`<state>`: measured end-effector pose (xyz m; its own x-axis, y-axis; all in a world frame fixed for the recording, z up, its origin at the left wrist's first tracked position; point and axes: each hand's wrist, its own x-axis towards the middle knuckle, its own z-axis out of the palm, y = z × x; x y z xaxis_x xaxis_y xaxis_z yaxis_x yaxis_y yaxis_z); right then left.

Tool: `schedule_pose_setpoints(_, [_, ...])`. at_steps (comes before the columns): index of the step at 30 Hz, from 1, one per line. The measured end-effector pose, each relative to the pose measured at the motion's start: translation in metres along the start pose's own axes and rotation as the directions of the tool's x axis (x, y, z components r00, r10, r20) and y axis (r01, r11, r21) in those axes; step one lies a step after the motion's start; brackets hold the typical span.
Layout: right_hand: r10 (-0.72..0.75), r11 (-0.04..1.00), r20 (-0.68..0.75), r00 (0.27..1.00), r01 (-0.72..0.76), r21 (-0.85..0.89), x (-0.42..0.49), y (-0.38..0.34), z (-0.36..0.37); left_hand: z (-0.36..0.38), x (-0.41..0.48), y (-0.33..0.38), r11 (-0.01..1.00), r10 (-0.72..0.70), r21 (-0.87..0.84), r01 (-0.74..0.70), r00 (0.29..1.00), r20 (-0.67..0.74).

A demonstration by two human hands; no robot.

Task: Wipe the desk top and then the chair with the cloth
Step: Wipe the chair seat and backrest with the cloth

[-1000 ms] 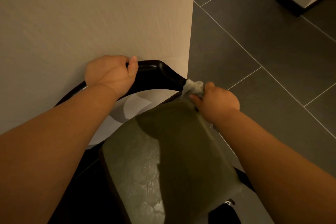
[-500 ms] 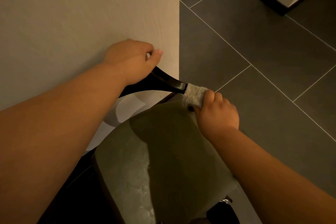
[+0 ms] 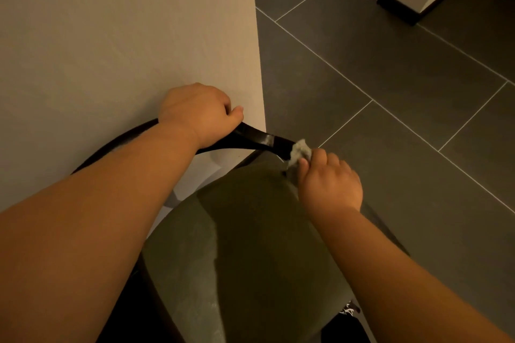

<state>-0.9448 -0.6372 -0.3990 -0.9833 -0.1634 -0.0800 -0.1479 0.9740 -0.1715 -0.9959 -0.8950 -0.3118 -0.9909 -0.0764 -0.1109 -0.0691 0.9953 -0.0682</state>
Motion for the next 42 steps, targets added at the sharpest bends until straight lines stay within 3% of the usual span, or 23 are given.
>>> schedule_pose_setpoints(3, [0.056,0.998,0.071,0.996,-0.057,0.012,0.008,-0.011,-0.001,0.002,-0.001,0.001,1.0,-0.009,0.012,0.009,1.0,-0.014])
schedule_pose_setpoints(8, [-0.105,0.994,0.062,0.993,0.103,0.036,0.041,-0.039,0.006,0.002,-0.003,0.0,0.999,-0.007,0.032,0.008,1.0,-0.015])
schedule_pose_setpoints(16, [0.16,0.987,0.007,0.987,-0.159,-0.034,-0.019,0.007,0.003,0.004,-0.005,0.003,1.0,0.001,0.02,0.0,0.998,-0.066])
schedule_pose_setpoints(22, [-0.032,0.999,0.043,0.999,0.031,0.02,0.014,-0.021,0.005,0.009,-0.005,0.003,0.999,-0.015,0.044,0.02,0.996,-0.093])
schedule_pose_setpoints(31, [0.165,0.986,0.014,0.986,-0.164,-0.036,-0.056,0.037,-0.004,0.011,-0.006,0.007,0.998,-0.033,0.047,0.04,0.991,-0.128])
schedule_pose_setpoints(34, [0.192,0.981,0.066,0.979,-0.189,-0.052,-0.042,0.032,-0.007,0.01,-0.008,0.008,0.997,-0.057,0.043,0.063,0.99,-0.127])
schedule_pose_setpoints(37, [0.132,0.99,0.093,0.987,-0.136,0.044,-0.016,0.024,-0.003,0.011,-0.01,0.008,0.996,-0.068,0.044,0.075,0.988,-0.135])
schedule_pose_setpoints(42, [0.08,0.997,-0.045,0.996,-0.08,0.002,-0.052,0.052,-0.002,0.011,-0.011,0.007,0.997,-0.067,0.036,0.073,0.986,-0.153])
